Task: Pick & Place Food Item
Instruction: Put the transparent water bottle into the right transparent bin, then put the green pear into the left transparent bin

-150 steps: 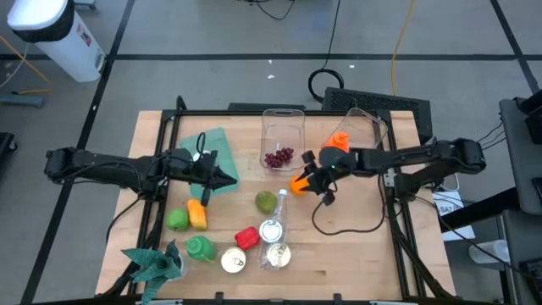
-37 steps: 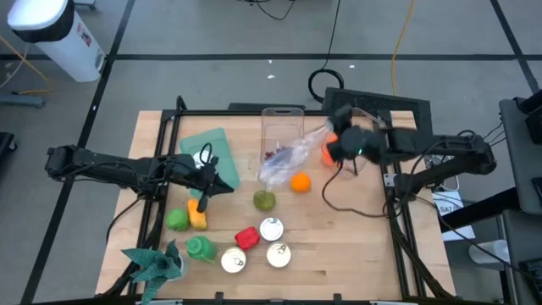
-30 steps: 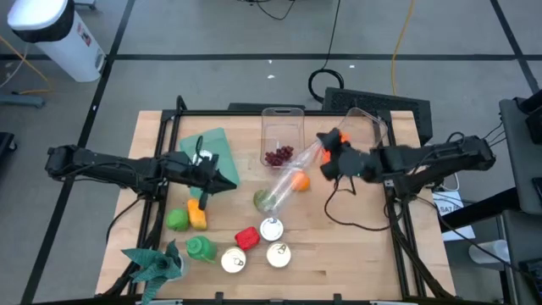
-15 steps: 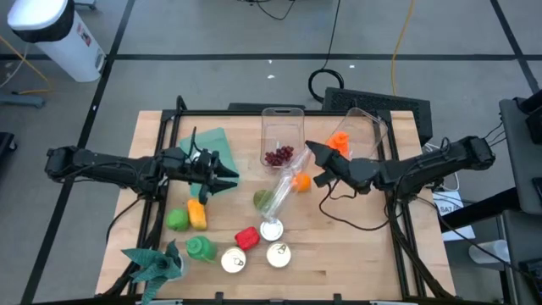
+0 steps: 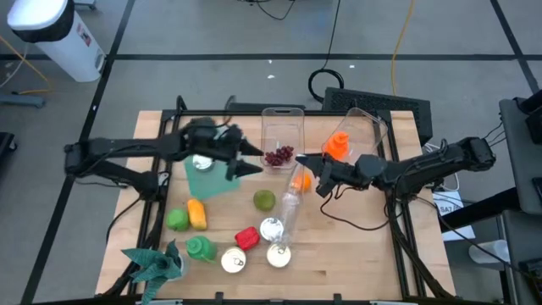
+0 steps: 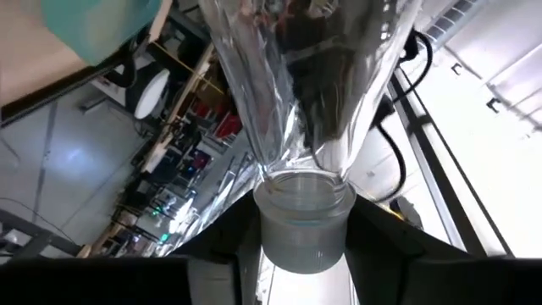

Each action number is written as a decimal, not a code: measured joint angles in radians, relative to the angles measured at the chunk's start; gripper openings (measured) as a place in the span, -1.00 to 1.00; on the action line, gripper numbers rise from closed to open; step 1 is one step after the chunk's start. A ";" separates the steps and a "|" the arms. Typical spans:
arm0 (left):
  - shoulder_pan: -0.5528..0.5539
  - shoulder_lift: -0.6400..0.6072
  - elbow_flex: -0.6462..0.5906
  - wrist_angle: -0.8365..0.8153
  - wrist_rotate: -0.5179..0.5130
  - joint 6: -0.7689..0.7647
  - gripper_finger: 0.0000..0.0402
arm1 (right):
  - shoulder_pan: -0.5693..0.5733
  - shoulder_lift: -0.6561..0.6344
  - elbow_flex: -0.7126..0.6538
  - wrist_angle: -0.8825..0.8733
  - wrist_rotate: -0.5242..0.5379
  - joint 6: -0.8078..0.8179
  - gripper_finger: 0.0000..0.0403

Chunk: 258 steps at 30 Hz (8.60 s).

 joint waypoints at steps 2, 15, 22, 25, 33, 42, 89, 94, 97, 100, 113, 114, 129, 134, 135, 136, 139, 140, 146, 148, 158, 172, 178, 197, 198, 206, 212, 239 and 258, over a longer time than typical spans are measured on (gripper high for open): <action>0.000 0.078 0.077 -0.006 0.047 0.007 0.98 | -0.008 -0.001 0.000 0.000 -0.019 -0.003 -0.36; -0.040 0.474 0.420 -0.120 0.223 0.071 0.98 | -0.011 0.038 0.001 0.012 0.036 -0.026 -0.36; -0.059 0.546 0.431 -0.050 0.237 0.077 0.98 | -0.011 0.038 -0.003 0.012 0.063 -0.024 -0.37; -0.063 0.548 0.431 -0.046 0.212 0.103 0.92 | -0.011 0.038 -0.003 0.013 0.069 -0.008 -0.37; -0.079 0.548 0.430 -0.021 0.177 0.112 0.16 | -0.017 0.038 -0.004 0.004 0.066 0.021 -0.37; -0.073 0.549 0.429 -0.013 0.190 0.110 0.13 | -0.037 0.038 -0.004 0.009 0.062 0.094 -0.33; -0.079 0.393 0.429 -0.284 -0.267 0.566 0.13 | -0.518 0.138 0.101 0.133 -1.037 2.583 0.49; -0.075 0.393 0.429 -0.268 -0.268 0.572 0.13 | -0.518 0.172 0.117 0.149 -1.037 2.583 0.44; -0.075 0.393 0.429 -0.251 -0.272 0.572 0.13 | -0.518 0.199 0.135 0.148 -1.032 2.573 0.41; -0.075 0.393 0.429 -0.245 -0.314 0.565 0.13 | -0.518 0.220 0.154 0.147 -1.037 2.570 0.37; -0.075 0.393 0.429 -0.270 -0.316 0.568 0.13 | -0.512 0.238 0.188 0.128 -1.063 2.525 -0.20; -0.075 0.393 0.429 -0.268 -0.316 0.570 0.13 | -0.512 0.238 0.188 0.130 -1.064 2.529 -0.28; -0.074 0.363 0.429 -0.291 -0.341 0.579 0.87 | -0.550 0.191 0.186 0.133 -1.066 2.517 -0.37; -0.075 0.293 0.428 -0.347 -0.345 0.572 0.81 | -0.605 0.102 0.187 0.038 -1.080 2.509 -0.37; -0.075 0.273 0.428 -0.369 -0.344 0.571 0.77 | -0.618 0.078 0.187 0.002 -1.084 2.494 -0.37; -0.076 0.255 0.428 -0.388 -0.343 0.567 0.73 | -0.629 0.050 0.196 -0.049 -1.079 2.473 -0.37; -0.086 0.197 0.409 -0.464 -0.363 0.551 0.63 | -0.640 -0.032 0.272 -0.296 -1.013 2.368 -0.37; -0.094 0.179 0.392 -0.464 -0.369 0.549 0.60 | -0.636 -0.058 0.309 -0.391 -0.978 2.326 -0.37; -0.139 0.061 0.218 -0.376 -0.372 0.538 0.44 | -0.590 -0.121 0.605 -0.850 -0.777 2.185 -0.37; -0.150 0.035 0.152 -0.322 -0.373 0.529 0.39 | -0.591 -0.125 0.690 -0.941 -0.717 2.176 -0.37; -0.174 -0.078 -0.156 -0.037 -0.375 0.489 0.11 | -0.605 -0.251 0.831 -1.231 -0.153 2.066 -0.37; -0.175 -0.180 -0.212 -0.037 -0.398 0.567 -0.65 | -0.606 -0.409 0.319 -0.996 0.037 2.098 -0.37; -0.174 -0.180 -0.212 -0.077 -0.398 0.570 -0.76 | -0.607 -0.528 0.092 -0.865 0.065 2.138 -0.37; -0.174 -0.178 -0.212 -0.041 -0.403 0.527 -0.75 | -0.607 -0.631 -0.245 -0.581 0.085 2.174 -0.31; -0.174 -0.178 -0.212 -0.041 -0.407 0.527 -0.76 | -0.607 -0.631 -0.246 -0.582 0.091 2.174 -0.30; -0.174 -0.178 -0.212 -0.020 -0.408 0.524 -0.80 | -0.607 -0.630 -0.251 -0.608 0.094 2.151 -0.12; -0.174 -0.178 -0.211 -0.019 -0.434 0.509 -0.80 | -0.606 -0.642 -0.251 -0.615 0.093 2.156 0.02; -0.174 -0.178 -0.211 -0.052 -0.390 0.509 -0.80 | -0.606 -0.772 -0.184 -0.592 0.147 2.072 0.84; -0.154 -0.392 -0.210 -0.162 -0.500 0.517 -0.83 | -0.530 -0.475 -0.096 -0.364 -0.756 2.273 -0.16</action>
